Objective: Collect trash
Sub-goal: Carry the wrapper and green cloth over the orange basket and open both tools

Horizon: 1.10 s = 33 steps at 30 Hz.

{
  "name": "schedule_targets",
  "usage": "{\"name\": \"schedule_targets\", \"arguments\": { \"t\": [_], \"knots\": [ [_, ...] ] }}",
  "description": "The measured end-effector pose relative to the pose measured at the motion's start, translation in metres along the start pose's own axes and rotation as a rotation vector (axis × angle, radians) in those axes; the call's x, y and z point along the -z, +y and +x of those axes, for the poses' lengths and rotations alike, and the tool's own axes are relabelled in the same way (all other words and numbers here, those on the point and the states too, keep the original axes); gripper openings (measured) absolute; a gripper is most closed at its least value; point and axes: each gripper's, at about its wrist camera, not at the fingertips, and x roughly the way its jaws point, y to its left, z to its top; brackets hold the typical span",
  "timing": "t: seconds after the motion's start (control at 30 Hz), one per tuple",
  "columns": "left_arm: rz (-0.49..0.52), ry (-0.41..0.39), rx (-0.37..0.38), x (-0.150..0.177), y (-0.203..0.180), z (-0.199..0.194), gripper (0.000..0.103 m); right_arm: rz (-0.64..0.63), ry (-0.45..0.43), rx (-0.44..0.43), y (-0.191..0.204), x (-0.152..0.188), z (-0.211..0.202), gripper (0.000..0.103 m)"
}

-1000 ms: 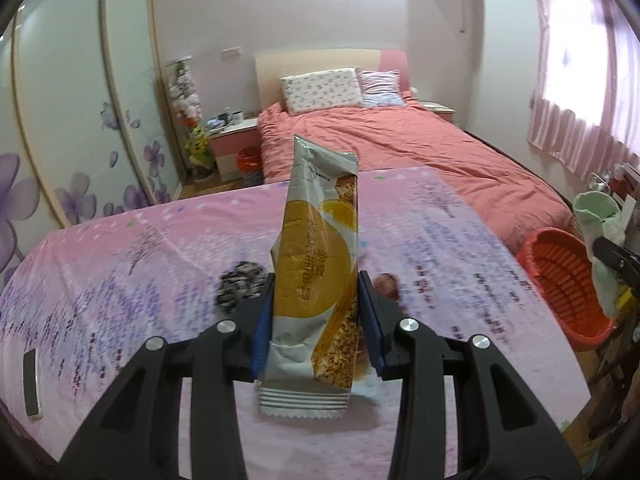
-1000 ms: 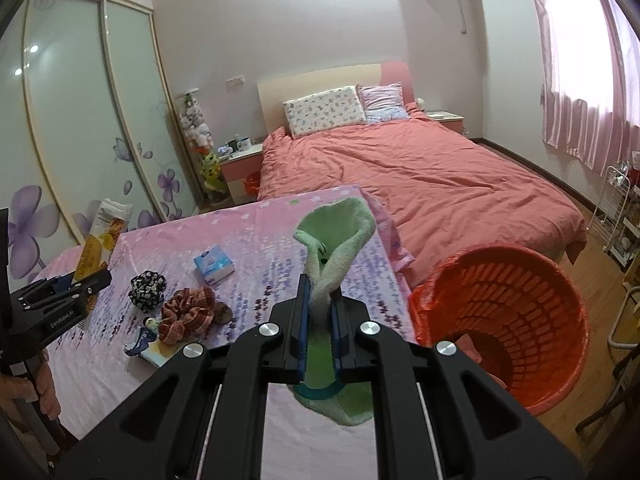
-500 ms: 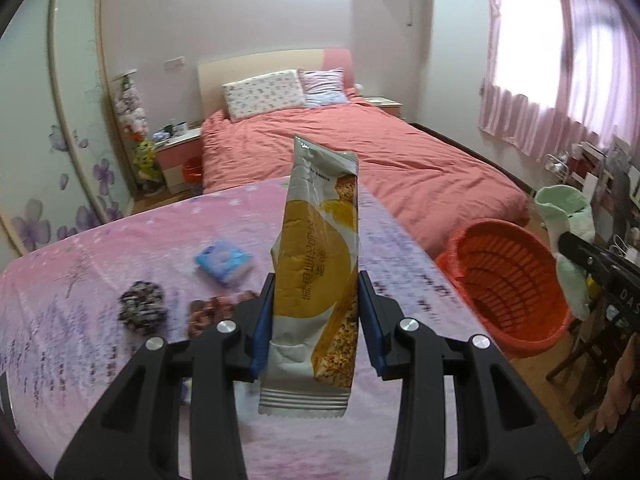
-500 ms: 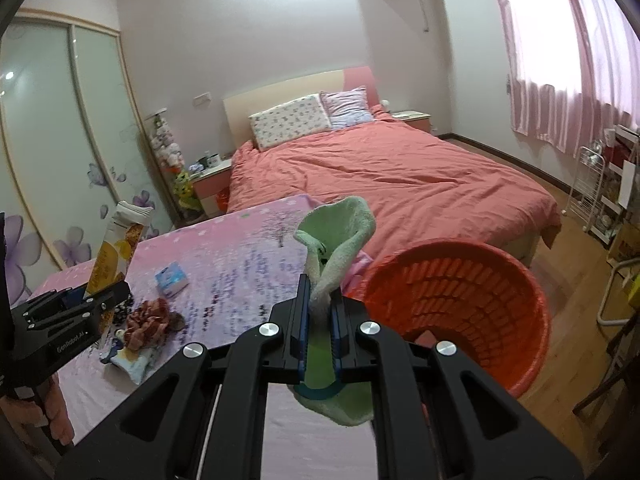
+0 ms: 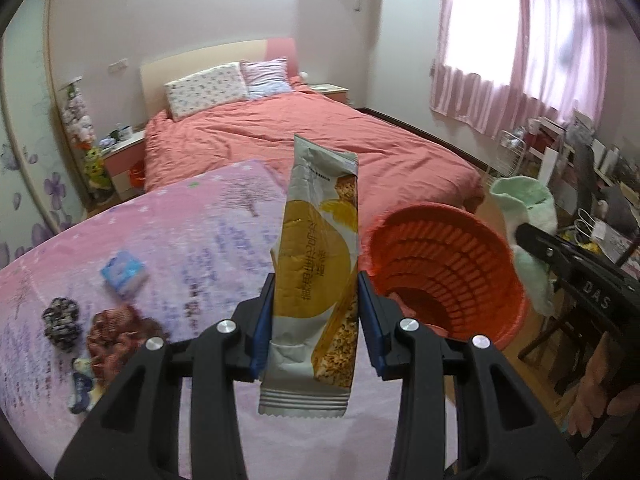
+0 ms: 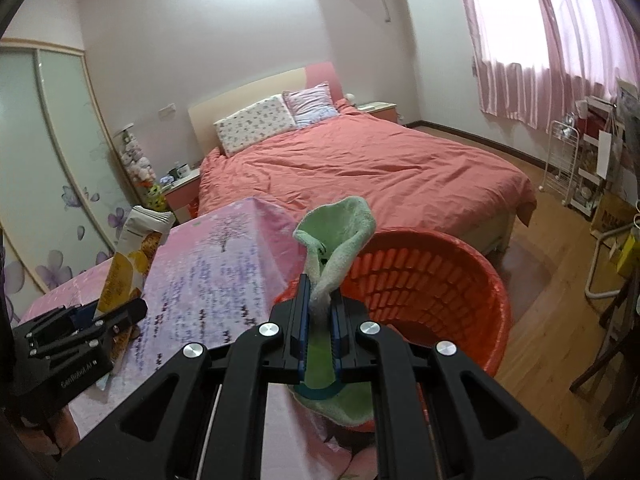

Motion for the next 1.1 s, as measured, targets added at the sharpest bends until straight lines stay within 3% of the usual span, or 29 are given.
{"name": "schedule_targets", "arguments": {
  "t": [0.5,0.6,0.67,0.83,1.0,1.1],
  "knots": [
    [0.070,0.066,0.176,-0.008,-0.076,0.069,0.039,0.099,0.033,0.020,-0.052,-0.006,0.031,0.009],
    [0.076,0.077,0.189,-0.010,-0.084,0.081,0.043,0.111,0.043,0.020,-0.057,-0.007,0.039,0.010],
    [0.078,0.085,0.188,-0.010,-0.089,0.088,0.052,0.120,0.048,0.022,-0.060,-0.007,0.044,0.010],
    [0.083,0.105,0.154,-0.006,-0.087,0.101,0.060,0.155,0.066,0.027,-0.071,-0.005,0.054,0.037],
    [0.063,0.119,0.113,0.000,-0.069,0.105,0.060,0.137,0.067,0.054,-0.068,0.001,0.053,0.054],
    [0.036,0.121,0.085,0.003,-0.052,0.101,0.062,0.126,0.064,0.068,-0.066,0.000,0.052,0.057]
  ]
}}
